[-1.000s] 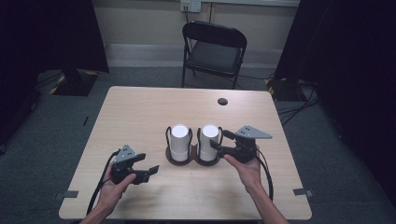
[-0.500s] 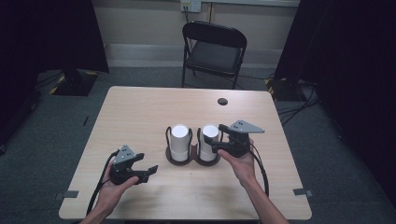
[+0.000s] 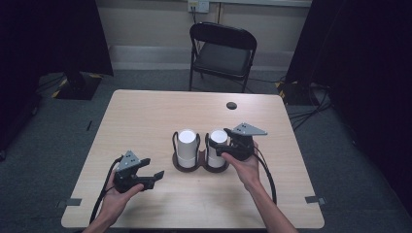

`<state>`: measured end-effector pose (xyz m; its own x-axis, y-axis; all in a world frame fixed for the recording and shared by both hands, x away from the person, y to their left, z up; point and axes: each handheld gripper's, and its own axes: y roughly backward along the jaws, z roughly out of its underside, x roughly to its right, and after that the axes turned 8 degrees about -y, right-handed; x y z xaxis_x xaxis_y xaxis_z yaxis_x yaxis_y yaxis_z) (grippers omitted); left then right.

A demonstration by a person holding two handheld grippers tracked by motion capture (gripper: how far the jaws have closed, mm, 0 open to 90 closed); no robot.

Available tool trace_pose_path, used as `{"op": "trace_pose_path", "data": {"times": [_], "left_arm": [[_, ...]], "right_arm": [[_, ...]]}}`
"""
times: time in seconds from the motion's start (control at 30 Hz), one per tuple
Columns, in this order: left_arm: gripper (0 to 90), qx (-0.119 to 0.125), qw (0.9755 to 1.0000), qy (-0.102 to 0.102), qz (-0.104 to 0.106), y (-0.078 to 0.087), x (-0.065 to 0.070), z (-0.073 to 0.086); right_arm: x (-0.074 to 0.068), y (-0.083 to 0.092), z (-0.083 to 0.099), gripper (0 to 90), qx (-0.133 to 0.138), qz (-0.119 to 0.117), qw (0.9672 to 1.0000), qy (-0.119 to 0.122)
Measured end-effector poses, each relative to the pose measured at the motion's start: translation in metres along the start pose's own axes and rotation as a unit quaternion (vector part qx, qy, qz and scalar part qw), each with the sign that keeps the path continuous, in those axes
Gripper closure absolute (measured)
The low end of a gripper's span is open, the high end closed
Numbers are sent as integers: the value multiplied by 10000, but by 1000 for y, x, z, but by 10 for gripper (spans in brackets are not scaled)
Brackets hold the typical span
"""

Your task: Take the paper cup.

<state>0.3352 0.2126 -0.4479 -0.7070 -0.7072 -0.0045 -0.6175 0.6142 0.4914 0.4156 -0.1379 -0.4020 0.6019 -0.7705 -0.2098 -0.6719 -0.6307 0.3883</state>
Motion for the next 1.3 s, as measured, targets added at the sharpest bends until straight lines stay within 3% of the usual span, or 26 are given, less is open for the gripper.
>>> {"op": "trace_pose_path", "data": {"times": [0.5,0.93,1.03,1.3], "left_arm": [[246,71,9999,-74,-57,1,3,0],[231,240,9996,47,-168,1,1,1],[252,252,9996,-22,-113,0,2,0],[299,304,9989,-185,314,-3,8,-2]], "right_arm": [[1,-5,1,329,-64,112,9999,81],[-1,3,-7,335,144,89,9998,115],[-1,5,-9,335,181,82,9998,72],[0,10,-15,336,241,5,9997,32]]}}
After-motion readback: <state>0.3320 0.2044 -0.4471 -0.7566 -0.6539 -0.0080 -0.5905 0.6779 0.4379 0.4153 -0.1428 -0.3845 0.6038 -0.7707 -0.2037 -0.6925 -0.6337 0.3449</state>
